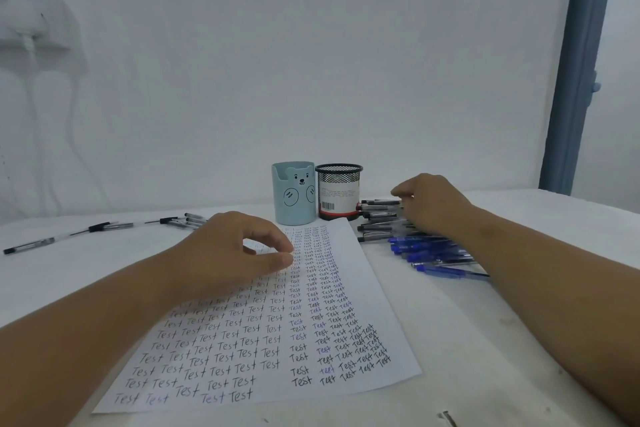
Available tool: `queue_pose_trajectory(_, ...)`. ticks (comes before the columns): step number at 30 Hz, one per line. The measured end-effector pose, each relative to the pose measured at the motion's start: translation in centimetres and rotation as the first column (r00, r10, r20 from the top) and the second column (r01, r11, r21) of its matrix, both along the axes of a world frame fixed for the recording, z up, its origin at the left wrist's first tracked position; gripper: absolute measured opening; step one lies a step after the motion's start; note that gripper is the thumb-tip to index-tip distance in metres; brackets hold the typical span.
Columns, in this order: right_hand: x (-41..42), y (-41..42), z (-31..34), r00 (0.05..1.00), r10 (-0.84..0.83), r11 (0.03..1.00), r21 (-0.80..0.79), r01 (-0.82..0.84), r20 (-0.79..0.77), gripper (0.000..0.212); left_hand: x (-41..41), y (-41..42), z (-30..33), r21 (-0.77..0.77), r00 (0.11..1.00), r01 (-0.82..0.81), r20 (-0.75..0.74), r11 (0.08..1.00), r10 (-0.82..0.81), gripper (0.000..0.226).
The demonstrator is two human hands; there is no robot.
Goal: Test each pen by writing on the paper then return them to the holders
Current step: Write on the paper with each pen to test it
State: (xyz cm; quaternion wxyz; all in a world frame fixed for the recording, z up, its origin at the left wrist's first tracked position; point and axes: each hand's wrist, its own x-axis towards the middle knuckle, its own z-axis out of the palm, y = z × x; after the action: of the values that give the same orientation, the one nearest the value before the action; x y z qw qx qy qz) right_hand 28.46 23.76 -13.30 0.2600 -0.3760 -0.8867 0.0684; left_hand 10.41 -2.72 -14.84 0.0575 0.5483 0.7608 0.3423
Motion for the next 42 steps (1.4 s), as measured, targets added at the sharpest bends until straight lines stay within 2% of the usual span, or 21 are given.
queue_pose_trajectory(3,-0.3,-0.6,0.1,0.999,0.031,0.999,0.026,-0.030,-0.045,0.037,-0.3,0.0,0.0,0.022,1.000,0.007,0.007,1.000,-0.007,0.012)
queue_pose_trajectory(7,-1.3,-3.8,0.0,0.969,0.198,0.980,0.037,-0.195,-0.147,0.029,-2.0,-0.1,0.0,0.063,0.993,-0.074,-0.085,0.995,0.079,0.011)
queue_pose_trajectory(9,-2.3,-6.5,-0.1,0.943,0.311,0.950,0.046,-0.308,-0.122,0.024,-3.9,-0.5,-0.1,0.109,0.982,-0.160,-0.080,0.981,0.170,0.008)
queue_pose_trajectory(12,-3.0,-10.4,-0.5,0.890,0.454,0.891,0.013,-0.454,-0.034,0.025,-6.6,-1.1,-0.6,0.137,0.959,-0.252,-0.099,0.958,0.267,0.019)
queue_pose_trajectory(17,-3.8,-13.2,-1.8,0.845,0.530,0.848,-0.010,-0.531,0.075,0.029,-9.9,-1.9,-1.4,-0.110,0.928,-0.344,-0.190,0.933,0.320,0.047)
queue_pose_trajectory(22,-3.9,-13.0,-2.2,0.835,0.532,0.841,0.027,-0.540,0.143,0.023,-11.5,-0.7,-2.0,-0.193,0.897,-0.404,-0.276,0.894,0.346,0.045)
queue_pose_trajectory(26,-4.0,-12.9,-2.2,0.825,0.547,0.832,0.019,-0.555,0.144,0.021,-11.2,0.2,-1.8,-0.167,0.854,-0.464,-0.345,0.870,0.389,0.044)
queue_pose_trajectory(28,-3.9,-12.9,-2.2,0.820,0.553,0.827,0.018,-0.562,0.146,0.021,-11.2,0.1,-1.7,-0.141,0.838,-0.486,-0.358,0.863,0.413,0.033)
queue_pose_trajectory(30,-3.9,-12.8,-2.2,0.817,0.557,0.825,0.014,-0.565,0.147,0.021,-11.5,-0.1,-1.8,-0.057,0.838,-0.471,-0.341,0.880,0.426,0.016)
queue_pose_trajectory(31,-3.8,-12.8,-2.2,0.816,0.560,0.824,0.012,-0.567,0.145,0.021,-11.7,-0.2,-1.9,-0.021,0.844,-0.459,-0.324,0.888,0.428,0.015)
queue_pose_trajectory(36,-3.7,-13.0,-2.0,0.809,0.571,0.817,0.005,-0.577,0.139,0.022,-11.7,-0.5,-2.2,0.014,0.885,-0.395,-0.264,0.919,0.384,0.024)
queue_pose_trajectory(39,-3.6,-13.0,-2.0,0.808,0.573,0.816,0.001,-0.578,0.137,0.023,-11.2,-0.5,-1.8,0.024,0.887,-0.345,-0.320,0.938,0.334,0.031)
queue_pose_trajectory(41,-3.5,-13.0,-1.9,0.807,0.573,0.815,0.002,-0.579,0.140,0.023,-10.4,-0.6,-1.2,0.128,0.887,-0.312,-0.317,0.942,0.337,0.034)
queue_pose_trajectory(42,-3.5,-13.0,-1.9,0.807,0.573,0.815,0.001,-0.579,0.142,0.023,-9.8,-0.5,-0.8,0.230,0.895,-0.293,-0.275,0.928,0.351,0.032)
